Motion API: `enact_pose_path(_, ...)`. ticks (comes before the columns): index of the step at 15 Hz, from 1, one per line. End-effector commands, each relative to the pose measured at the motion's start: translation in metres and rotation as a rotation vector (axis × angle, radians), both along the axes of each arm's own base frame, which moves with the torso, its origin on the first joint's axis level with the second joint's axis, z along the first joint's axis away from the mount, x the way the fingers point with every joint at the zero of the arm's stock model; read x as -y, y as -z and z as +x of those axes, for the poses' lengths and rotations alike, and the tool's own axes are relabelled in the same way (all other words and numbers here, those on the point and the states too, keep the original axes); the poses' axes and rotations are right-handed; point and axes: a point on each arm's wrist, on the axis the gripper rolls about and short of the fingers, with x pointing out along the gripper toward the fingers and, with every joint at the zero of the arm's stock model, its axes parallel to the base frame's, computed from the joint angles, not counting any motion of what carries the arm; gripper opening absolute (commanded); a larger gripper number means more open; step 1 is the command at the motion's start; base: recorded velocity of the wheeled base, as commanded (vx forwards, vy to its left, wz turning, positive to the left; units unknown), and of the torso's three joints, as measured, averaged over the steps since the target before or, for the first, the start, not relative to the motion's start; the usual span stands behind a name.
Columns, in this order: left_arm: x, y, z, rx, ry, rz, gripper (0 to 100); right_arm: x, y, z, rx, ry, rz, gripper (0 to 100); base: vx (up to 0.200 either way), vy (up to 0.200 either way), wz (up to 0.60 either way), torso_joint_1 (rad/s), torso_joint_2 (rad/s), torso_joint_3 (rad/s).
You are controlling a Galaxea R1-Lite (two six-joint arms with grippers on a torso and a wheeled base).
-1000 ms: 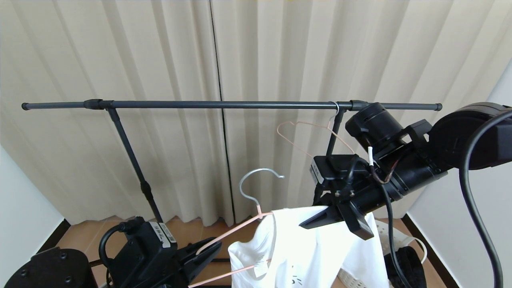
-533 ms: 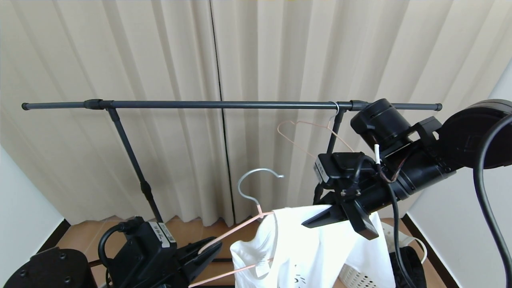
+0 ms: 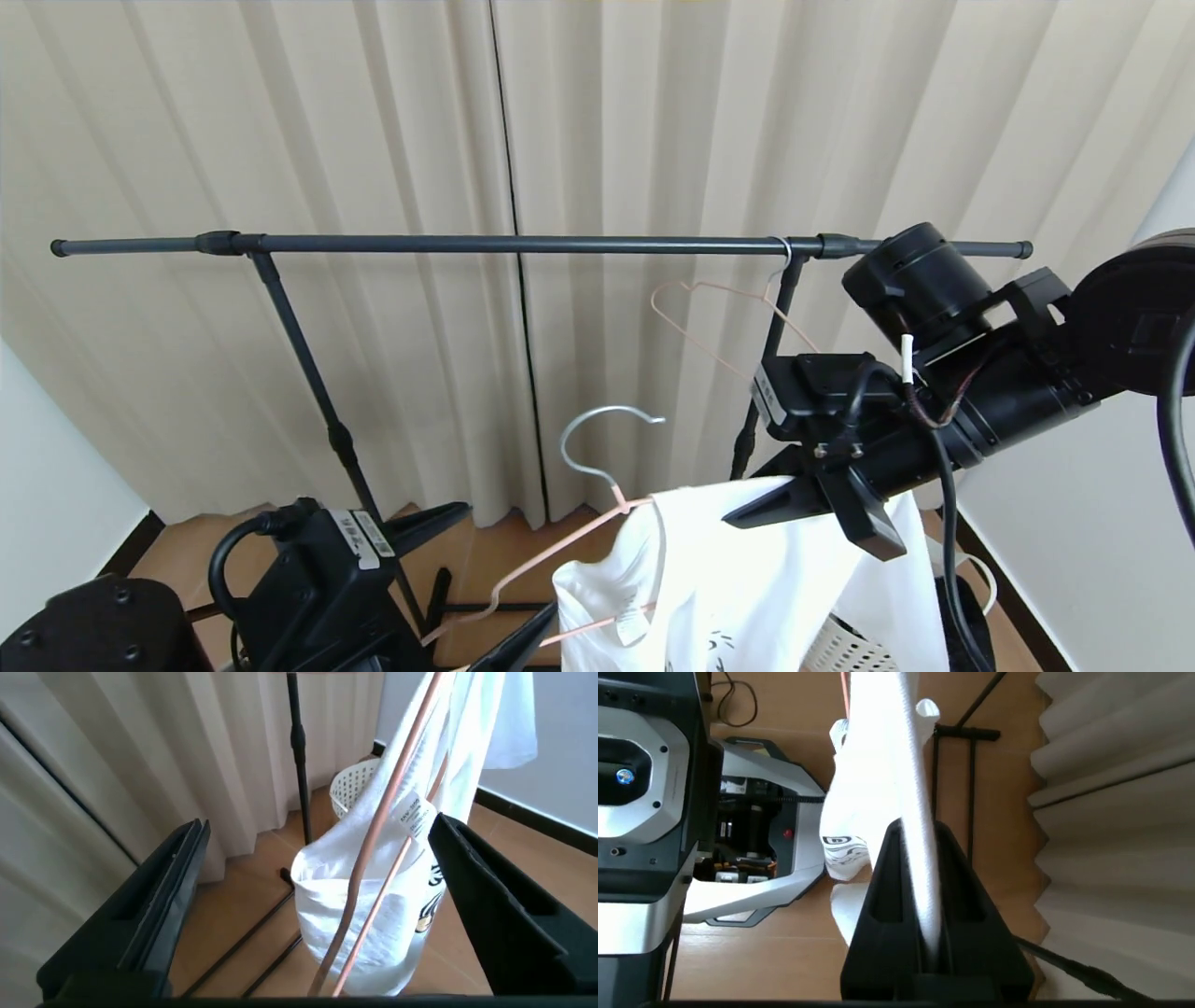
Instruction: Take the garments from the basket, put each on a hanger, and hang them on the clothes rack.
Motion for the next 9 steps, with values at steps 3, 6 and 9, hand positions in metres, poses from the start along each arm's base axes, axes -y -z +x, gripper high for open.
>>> enact_pose_path(3, -0.016, -0.018, 0.006, 0.067, -0.088, -0.066, 100, 0.006, -0.016, -0.009, 0.107, 0.144, -0.073, 0, 0.0, 0.0, 0.0, 0.0, 0.0, 0.0)
enact_pose_path(6, -0.028, -0.015, 0.017, 0.009, -0.174, -0.032, 100, 0.005, -0.023, -0.012, 0.185, 0.243, -0.095, 0, 0.0, 0.0, 0.0, 0.0, 0.0, 0.0)
enact_pose_path(9, -0.028, -0.001, 0.021, -0.176, -0.21, 0.023, 100, 0.014, -0.025, -0.015, 0.249, 0.302, -0.055, 0, 0.0, 0.0, 0.0, 0.0, 0.0, 0.0)
